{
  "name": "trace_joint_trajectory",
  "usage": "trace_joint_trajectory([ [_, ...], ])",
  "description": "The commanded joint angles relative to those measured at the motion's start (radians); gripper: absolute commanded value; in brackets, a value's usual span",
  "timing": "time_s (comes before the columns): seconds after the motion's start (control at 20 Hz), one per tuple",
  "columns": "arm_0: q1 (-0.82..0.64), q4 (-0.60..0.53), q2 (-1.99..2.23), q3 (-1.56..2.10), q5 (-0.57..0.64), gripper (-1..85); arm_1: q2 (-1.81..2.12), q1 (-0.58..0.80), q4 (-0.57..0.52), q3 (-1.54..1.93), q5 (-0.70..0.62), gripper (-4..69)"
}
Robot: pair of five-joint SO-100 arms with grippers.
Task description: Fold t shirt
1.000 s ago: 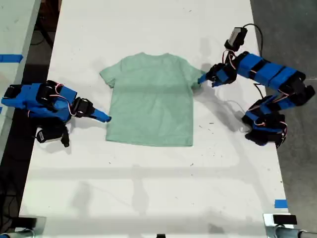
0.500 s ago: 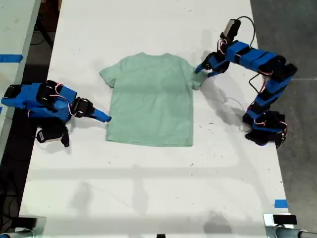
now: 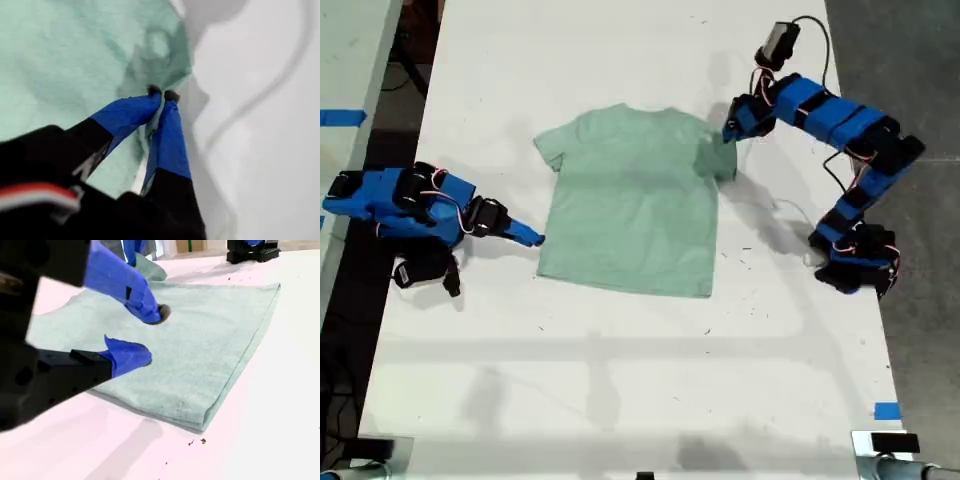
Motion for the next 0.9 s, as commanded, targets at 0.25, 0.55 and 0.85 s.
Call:
trace_joint_trajectory([
  [0.25, 0.000, -0.006, 0.006, -0.003, 0.006, 9.8, 0.006, -0.408, -0.202, -0.181, -0.032, -1.3],
  [0.55, 0.000, -0.006, 0.006, -0.003, 0.006, 9.8, -0.176, -0.505, -0.252, -0.347, -0.044, 19.4],
  [0.85, 0.000, -0.006, 0.006, -0.003, 0.006, 9.8, 0.212, -0.376, 0.011, -0.078, -0.055, 0.2],
])
